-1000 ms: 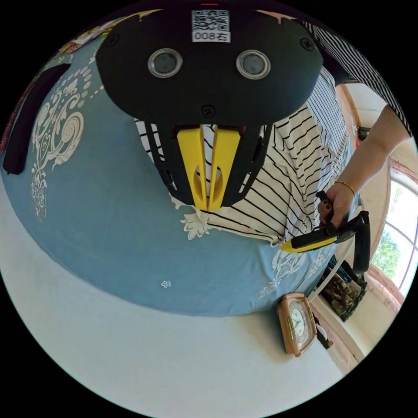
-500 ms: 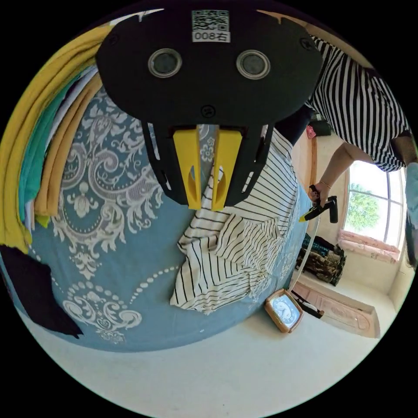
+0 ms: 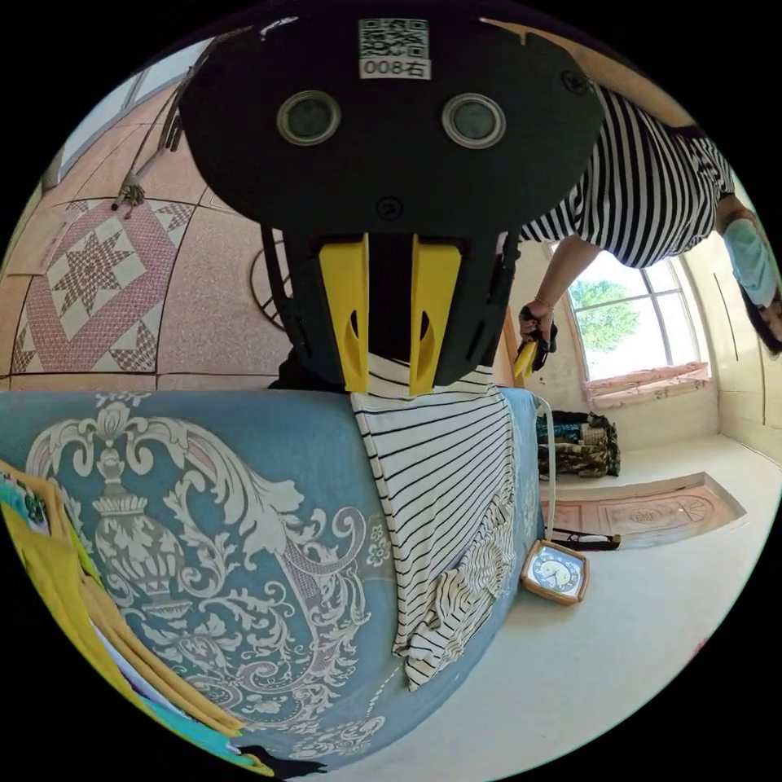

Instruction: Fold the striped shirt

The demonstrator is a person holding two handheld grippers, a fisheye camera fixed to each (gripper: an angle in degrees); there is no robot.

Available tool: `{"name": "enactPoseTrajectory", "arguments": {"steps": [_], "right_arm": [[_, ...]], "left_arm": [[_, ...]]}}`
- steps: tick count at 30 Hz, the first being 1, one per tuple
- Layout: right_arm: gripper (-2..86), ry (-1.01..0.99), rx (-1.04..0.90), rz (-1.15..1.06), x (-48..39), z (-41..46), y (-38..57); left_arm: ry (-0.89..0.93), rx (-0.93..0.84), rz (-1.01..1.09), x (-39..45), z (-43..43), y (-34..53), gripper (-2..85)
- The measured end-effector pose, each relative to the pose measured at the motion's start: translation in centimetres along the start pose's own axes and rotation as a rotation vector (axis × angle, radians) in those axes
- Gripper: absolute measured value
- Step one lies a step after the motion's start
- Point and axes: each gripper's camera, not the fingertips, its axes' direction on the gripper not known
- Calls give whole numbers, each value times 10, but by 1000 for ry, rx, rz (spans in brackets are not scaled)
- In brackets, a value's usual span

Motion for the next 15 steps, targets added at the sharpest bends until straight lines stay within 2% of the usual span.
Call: {"name": "enactPoseTrajectory", "arguments": {"steps": [9,15], "right_arm": [[88,-89,21,108,54,45,43],[79,-130,-6,151,74,76,61]], "left_arm": [[76,-69,-33,-64,1,42,93],[12,-105,-8,-91,6,52,105]]}}
